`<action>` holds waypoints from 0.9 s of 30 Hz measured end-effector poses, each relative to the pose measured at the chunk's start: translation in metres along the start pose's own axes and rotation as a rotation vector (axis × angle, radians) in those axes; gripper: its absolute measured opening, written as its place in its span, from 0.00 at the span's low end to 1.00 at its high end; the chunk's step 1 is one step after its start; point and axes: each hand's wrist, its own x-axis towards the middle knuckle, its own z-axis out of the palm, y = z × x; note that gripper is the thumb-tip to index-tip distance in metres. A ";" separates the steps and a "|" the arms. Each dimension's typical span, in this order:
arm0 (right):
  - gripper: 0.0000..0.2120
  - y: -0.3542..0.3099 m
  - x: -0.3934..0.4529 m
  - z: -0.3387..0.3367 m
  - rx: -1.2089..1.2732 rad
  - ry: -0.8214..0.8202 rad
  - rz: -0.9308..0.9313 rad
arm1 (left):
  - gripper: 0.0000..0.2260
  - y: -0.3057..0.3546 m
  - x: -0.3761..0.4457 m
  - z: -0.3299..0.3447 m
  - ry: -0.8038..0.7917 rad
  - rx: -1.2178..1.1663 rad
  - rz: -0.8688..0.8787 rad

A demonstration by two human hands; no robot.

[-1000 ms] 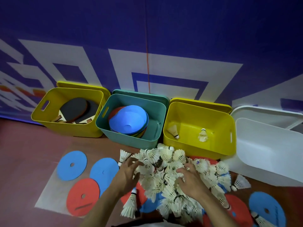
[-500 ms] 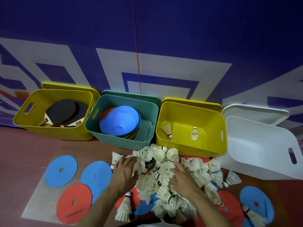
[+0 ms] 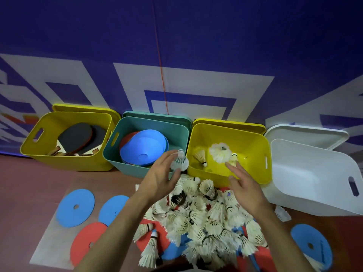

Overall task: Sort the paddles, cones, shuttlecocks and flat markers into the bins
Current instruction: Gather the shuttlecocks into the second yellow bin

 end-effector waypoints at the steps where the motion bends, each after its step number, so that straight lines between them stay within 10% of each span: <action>1: 0.18 0.007 0.003 -0.005 -0.060 -0.060 0.041 | 0.22 0.006 0.014 0.004 -0.031 -0.033 0.012; 10: 0.10 0.054 -0.039 0.021 -0.026 -0.255 0.203 | 0.15 0.017 0.044 0.030 -0.213 -0.017 0.030; 27: 0.27 0.045 0.026 0.086 -0.728 -0.345 0.044 | 0.13 -0.052 -0.099 0.045 -0.220 0.012 -0.268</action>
